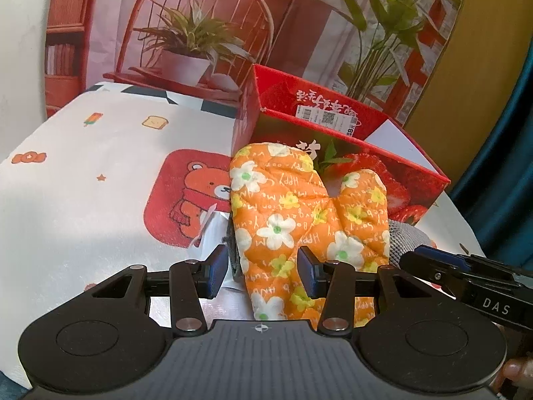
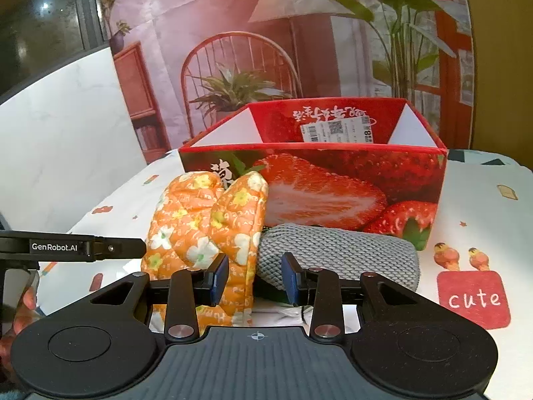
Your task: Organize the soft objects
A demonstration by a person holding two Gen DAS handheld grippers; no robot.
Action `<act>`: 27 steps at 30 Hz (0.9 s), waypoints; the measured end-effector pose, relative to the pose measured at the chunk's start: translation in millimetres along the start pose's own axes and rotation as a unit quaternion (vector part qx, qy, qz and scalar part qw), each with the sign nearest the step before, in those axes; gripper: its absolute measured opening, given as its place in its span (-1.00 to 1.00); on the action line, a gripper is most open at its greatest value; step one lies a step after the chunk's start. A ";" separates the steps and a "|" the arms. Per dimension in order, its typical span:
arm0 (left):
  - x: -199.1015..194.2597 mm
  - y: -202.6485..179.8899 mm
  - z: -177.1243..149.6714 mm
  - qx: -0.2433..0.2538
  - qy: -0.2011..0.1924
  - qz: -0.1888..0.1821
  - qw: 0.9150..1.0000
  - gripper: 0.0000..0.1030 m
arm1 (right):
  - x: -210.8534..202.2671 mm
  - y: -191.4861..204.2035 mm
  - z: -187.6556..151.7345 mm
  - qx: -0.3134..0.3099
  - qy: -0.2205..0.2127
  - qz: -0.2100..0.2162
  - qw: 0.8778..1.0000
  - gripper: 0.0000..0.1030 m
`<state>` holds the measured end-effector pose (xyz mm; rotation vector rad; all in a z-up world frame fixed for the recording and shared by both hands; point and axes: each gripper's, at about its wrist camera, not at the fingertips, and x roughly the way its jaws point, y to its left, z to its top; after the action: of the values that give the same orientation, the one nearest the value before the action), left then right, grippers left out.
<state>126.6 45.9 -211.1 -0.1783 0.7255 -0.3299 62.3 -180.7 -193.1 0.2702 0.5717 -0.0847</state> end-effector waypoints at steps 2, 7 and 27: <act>2.0 -0.6 -1.6 0.002 0.004 -0.004 1.000 -0.08 | 1.2 0.3 -0.4 0.000 0.001 0.004 1.000 -0.37; 7.1 -0.2 -5.1 -0.001 0.016 -0.017 1.000 -0.08 | 4.8 3.4 -3.4 -0.007 0.009 0.011 1.000 -0.37; 31.0 -3.6 -20.8 0.011 0.067 -0.033 0.997 -0.21 | 28.1 9.8 -27.5 -0.006 0.060 0.034 0.998 -0.40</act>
<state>133.4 30.6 -244.6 -0.1614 0.8496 -0.4161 73.0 -163.9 -228.4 0.2849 0.6824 0.0000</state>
